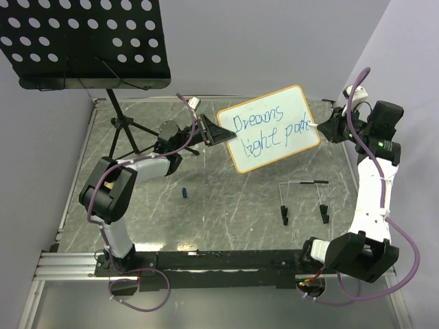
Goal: Write a sentence on the whiteboard
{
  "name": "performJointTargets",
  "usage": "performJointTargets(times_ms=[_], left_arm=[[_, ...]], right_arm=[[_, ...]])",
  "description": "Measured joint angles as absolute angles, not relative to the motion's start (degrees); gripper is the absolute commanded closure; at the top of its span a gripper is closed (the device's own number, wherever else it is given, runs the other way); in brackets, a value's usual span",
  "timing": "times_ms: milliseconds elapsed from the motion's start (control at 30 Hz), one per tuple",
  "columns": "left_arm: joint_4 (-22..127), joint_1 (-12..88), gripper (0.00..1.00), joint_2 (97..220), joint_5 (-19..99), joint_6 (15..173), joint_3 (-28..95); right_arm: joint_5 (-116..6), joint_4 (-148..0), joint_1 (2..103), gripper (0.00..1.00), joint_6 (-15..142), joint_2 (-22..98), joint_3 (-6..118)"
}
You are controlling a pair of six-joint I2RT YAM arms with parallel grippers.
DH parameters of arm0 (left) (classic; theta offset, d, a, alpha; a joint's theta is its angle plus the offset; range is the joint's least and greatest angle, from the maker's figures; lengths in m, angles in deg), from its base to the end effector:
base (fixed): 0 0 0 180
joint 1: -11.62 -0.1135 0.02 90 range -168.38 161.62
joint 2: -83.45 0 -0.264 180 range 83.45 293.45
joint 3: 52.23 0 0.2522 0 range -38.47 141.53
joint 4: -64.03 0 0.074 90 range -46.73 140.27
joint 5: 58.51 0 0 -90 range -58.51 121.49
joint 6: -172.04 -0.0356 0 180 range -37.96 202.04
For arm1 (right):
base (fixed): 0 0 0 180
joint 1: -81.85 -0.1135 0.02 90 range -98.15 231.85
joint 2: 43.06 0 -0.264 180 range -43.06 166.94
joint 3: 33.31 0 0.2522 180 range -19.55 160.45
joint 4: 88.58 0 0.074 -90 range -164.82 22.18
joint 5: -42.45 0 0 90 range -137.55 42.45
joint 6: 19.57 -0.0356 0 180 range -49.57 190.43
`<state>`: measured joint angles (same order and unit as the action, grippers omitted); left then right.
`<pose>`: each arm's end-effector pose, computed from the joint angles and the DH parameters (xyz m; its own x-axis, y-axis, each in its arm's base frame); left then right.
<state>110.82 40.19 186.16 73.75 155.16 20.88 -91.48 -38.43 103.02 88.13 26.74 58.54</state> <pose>0.3339 -0.2091 0.2761 -0.8032 -0.3690 -0.4676 0.5150 -0.0357 -0.8565 0.2425 -0.0674 0.4090 -0.3240 -0.1093 -0.9397 -0.4294 0.9021 0.0431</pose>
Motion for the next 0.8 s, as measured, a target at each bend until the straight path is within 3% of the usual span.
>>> performJointTargets(times_ms=[800], left_arm=[[110.1,40.2,0.99,186.2,73.7,154.9,20.9]], right_arm=[[-92.7,-35.8,105.8,1.00,90.6,24.4,54.0]])
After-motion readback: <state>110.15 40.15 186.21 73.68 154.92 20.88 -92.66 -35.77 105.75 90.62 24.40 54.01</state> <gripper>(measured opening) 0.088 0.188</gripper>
